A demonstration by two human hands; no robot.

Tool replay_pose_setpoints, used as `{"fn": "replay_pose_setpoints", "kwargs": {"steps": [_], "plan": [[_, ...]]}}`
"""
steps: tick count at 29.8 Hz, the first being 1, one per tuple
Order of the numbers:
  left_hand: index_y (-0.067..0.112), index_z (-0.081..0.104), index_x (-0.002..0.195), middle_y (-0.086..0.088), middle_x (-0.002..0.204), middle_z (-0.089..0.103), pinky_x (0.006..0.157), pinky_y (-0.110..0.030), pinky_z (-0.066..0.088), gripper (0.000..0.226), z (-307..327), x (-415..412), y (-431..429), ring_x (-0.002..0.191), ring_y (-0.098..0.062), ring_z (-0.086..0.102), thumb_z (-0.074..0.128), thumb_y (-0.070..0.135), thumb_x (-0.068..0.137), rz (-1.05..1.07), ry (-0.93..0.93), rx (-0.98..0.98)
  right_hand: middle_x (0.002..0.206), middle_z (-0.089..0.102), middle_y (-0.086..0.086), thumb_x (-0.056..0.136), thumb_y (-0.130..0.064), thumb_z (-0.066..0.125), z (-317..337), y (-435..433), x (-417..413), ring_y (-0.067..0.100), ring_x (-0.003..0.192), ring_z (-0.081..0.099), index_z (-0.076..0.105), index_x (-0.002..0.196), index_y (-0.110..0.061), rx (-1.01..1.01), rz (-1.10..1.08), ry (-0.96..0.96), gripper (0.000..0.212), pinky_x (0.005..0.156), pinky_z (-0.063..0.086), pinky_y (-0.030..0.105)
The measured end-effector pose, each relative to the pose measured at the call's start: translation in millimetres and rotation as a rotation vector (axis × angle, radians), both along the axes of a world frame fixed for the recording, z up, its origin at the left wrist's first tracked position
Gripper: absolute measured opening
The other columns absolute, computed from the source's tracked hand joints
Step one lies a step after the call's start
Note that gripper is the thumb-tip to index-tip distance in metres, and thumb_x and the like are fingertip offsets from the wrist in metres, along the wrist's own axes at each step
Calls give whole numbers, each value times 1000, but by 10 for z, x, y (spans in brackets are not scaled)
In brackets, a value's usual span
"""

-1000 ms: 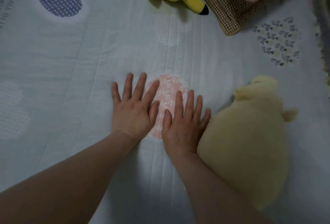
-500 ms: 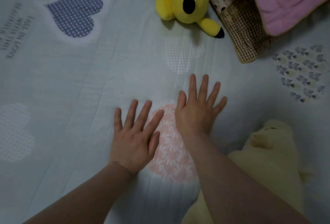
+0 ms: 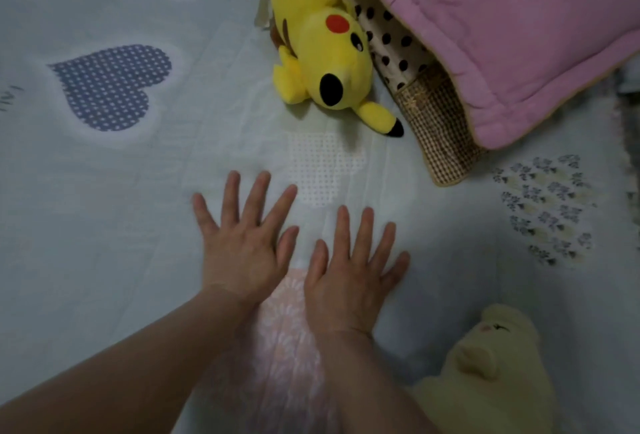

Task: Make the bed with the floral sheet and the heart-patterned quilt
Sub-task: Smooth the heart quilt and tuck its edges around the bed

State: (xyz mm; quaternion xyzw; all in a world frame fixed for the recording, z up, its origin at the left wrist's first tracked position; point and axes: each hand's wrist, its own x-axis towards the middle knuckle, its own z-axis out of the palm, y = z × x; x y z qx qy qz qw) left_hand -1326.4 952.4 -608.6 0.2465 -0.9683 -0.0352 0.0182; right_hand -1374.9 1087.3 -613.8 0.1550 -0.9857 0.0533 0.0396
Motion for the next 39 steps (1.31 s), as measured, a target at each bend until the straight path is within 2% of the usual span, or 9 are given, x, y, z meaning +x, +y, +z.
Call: {"fn": "replay_pose_setpoints", "kwargs": {"steps": [16, 19, 23, 26, 30, 32, 35, 37, 39], "plan": [[41, 40, 147, -3, 157, 36, 109, -73, 7, 56, 91, -41, -6, 148, -38, 18, 36, 53, 92, -38, 33, 74, 151, 44, 5, 93, -49, 42, 62, 1, -45, 37, 143, 32, 50, 143, -30, 19, 9, 47, 54, 111, 21, 63], [43, 37, 148, -2, 158, 34, 110, -73, 5, 56, 75, -51, -62, 149, -38, 16, 33, 54, 93, -29, 19, 66, 126, 64, 1, 92, -56, 41, 291, -134, -260, 29, 123, 53, 61, 128, -26, -258, -95, 80, 51, 98, 36, 49], [42, 38, 148, -3, 157, 34, 110, -73, 6, 56, 60, -13, -37, 149, -38, 15, 31, 54, 93, -34, 10, 72, 104, 61, -10, 86, -72, 39, 969, -275, -880, 17, 102, 59, 52, 128, -22, -1079, -561, 3, 67, 85, 45, 34], [42, 39, 148, -3, 157, 36, 110, -73, 6, 56, 76, -44, -22, 148, -39, 16, 32, 53, 93, -29, 25, 74, 91, 69, -9, 92, -63, 46, 1266, -210, -1422, 10, 88, 64, 58, 107, -30, -1418, -668, 17, 38, 78, 47, 28], [42, 38, 148, -3, 157, 35, 110, -73, 7, 56, 75, -51, -29, 148, -39, 16, 32, 54, 94, -36, 23, 75, 75, 70, -4, 92, -36, 50, 1143, -308, -1564, 13, 75, 60, 60, 71, -32, -1371, -611, 1, 24, 77, 49, 38], [41, 39, 148, -3, 157, 35, 110, -73, 7, 56, 70, -38, -24, 148, -38, 16, 34, 53, 94, -39, 30, 72, 86, 69, -1, 82, -40, 53, 1127, -333, -1517, 17, 82, 62, 63, 81, -31, -1518, -667, -64, 13, 77, 51, 39], [41, 40, 147, -2, 157, 35, 109, -73, 8, 55, 66, -35, -32, 148, -38, 17, 36, 53, 93, -39, 46, 78, 106, 60, -4, 89, -49, 58, 1198, -323, -1481, 15, 97, 63, 51, 102, -33, -1689, -690, -73, 22, 81, 56, 35], [42, 39, 147, -2, 157, 35, 109, -73, 8, 55, 51, -39, -43, 149, -38, 16, 36, 53, 94, -42, 58, 68, 100, 63, -6, 96, -42, 55, 1177, -292, -1577, 12, 92, 64, 57, 100, -30, -1591, -607, 5, 14, 82, 56, 34], [42, 39, 148, -2, 157, 35, 110, -73, 7, 55, 51, -40, -49, 149, -38, 15, 35, 53, 94, -36, 65, 66, 92, 66, 2, 96, -39, 50, 1067, -289, -1623, 19, 85, 59, 67, 96, -15, -1380, -608, 10, 29, 79, 50, 38]]}}
